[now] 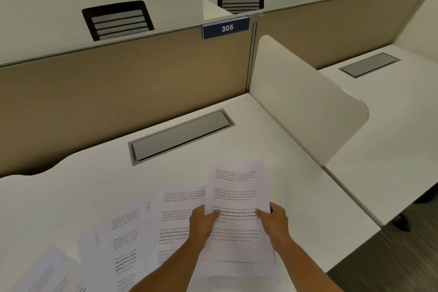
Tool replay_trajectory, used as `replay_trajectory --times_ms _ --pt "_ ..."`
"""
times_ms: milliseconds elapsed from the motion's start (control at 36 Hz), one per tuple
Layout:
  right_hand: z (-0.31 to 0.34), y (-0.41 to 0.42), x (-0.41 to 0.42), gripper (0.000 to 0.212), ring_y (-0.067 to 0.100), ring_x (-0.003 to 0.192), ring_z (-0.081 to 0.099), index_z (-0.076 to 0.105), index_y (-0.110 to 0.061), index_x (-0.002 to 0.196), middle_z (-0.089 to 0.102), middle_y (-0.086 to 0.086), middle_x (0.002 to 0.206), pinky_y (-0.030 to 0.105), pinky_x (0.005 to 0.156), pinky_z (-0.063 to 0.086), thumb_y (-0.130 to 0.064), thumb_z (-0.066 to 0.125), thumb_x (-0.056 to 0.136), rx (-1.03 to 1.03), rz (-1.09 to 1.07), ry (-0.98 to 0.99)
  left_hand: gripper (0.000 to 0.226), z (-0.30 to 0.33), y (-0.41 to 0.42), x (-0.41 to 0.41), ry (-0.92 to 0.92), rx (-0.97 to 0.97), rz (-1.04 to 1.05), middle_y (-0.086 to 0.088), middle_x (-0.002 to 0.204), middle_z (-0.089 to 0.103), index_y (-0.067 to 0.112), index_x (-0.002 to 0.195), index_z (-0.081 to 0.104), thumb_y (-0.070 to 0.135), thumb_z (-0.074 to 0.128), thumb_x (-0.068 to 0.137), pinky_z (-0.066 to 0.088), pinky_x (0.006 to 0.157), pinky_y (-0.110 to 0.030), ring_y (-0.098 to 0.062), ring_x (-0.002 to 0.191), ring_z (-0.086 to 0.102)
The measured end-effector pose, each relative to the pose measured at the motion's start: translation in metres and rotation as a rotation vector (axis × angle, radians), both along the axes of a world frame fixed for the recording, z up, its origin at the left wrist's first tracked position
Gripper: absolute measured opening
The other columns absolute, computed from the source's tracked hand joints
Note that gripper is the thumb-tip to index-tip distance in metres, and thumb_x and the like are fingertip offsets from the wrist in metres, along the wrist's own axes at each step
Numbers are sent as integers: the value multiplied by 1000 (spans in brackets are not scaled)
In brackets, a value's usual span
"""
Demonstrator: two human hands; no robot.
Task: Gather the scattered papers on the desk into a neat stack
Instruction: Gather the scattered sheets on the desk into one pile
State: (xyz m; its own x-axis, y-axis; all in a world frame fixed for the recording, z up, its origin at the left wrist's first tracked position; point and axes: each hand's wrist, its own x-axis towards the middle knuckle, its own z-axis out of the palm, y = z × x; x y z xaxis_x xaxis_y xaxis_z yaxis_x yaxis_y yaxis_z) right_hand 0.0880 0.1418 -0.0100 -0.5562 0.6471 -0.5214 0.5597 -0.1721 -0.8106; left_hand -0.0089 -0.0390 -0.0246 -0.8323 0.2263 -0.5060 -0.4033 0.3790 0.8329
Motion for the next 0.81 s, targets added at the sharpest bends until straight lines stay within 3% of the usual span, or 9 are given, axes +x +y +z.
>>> replay_trajectory --times_ms 111,278,333,417,472,528,611,694,806 --pt "-4 -4 -1 16 19 85 71 72 -11 106 75 3 99 23 62 54 -7 68 91 8 6 -45 27 -2 1 2 -5 -54 -19 -4 106 74 11 112 71 18 72 86 57 86 -32 -19 95 69" --pt "-10 -4 -3 15 18 84 69 71 -10 104 74 5 99 22 63 51 -6 67 91 53 14 -84 15 -5 3 -3 0 -112 -29 2 94 72 17 100 70 18 71 86 52 71 -21 -15 87 68" --pt "-12 -4 -5 13 19 85 69 71 -10 103 74 5 99 25 67 54 -5 66 91 60 16 -89 3 -9 4 -7 -5 -151 -44 2 85 71 17 86 69 19 68 87 50 67 -22 -13 79 67" --pt "-15 -4 -10 10 27 87 71 70 -6 99 74 8 97 38 79 61 -4 65 91 74 20 -108 32 -16 8 -13 12 -220 -40 8 62 55 22 60 50 17 65 88 37 55 -17 -4 57 49" --pt "-19 -5 -13 9 31 89 71 70 -2 98 74 10 95 41 81 60 -2 64 91 92 25 -117 45 -16 12 -15 45 -269 -56 18 58 38 32 57 36 13 64 87 26 50 -10 5 53 34" --pt "-20 -6 -15 10 33 92 70 70 2 99 74 14 96 39 80 59 -1 64 91 105 28 -124 48 -19 13 -18 44 -292 -98 20 60 35 35 58 34 11 65 86 28 46 -8 6 53 32" --pt "-26 -6 -19 12 35 93 70 68 6 100 73 20 99 40 82 58 -1 63 91 137 46 -164 11 -26 13 -19 25 -355 -112 8 82 61 21 78 62 14 68 86 47 67 -11 -4 77 59" --pt "-33 -6 -23 11 34 88 70 68 4 98 73 22 102 49 87 59 -2 63 90 189 77 -225 42 -29 15 -18 54 -376 -137 -11 122 63 1 120 64 23 72 85 50 99 -34 -24 113 60" --pt "-41 -7 -27 44 40 129 44 57 -4 133 45 20 144 44 106 42 -21 66 94 315 178 -474 59 -27 19 -16 95 -456 -200 -14 144 45 2 135 52 30 69 87 41 110 -38 -29 132 44"
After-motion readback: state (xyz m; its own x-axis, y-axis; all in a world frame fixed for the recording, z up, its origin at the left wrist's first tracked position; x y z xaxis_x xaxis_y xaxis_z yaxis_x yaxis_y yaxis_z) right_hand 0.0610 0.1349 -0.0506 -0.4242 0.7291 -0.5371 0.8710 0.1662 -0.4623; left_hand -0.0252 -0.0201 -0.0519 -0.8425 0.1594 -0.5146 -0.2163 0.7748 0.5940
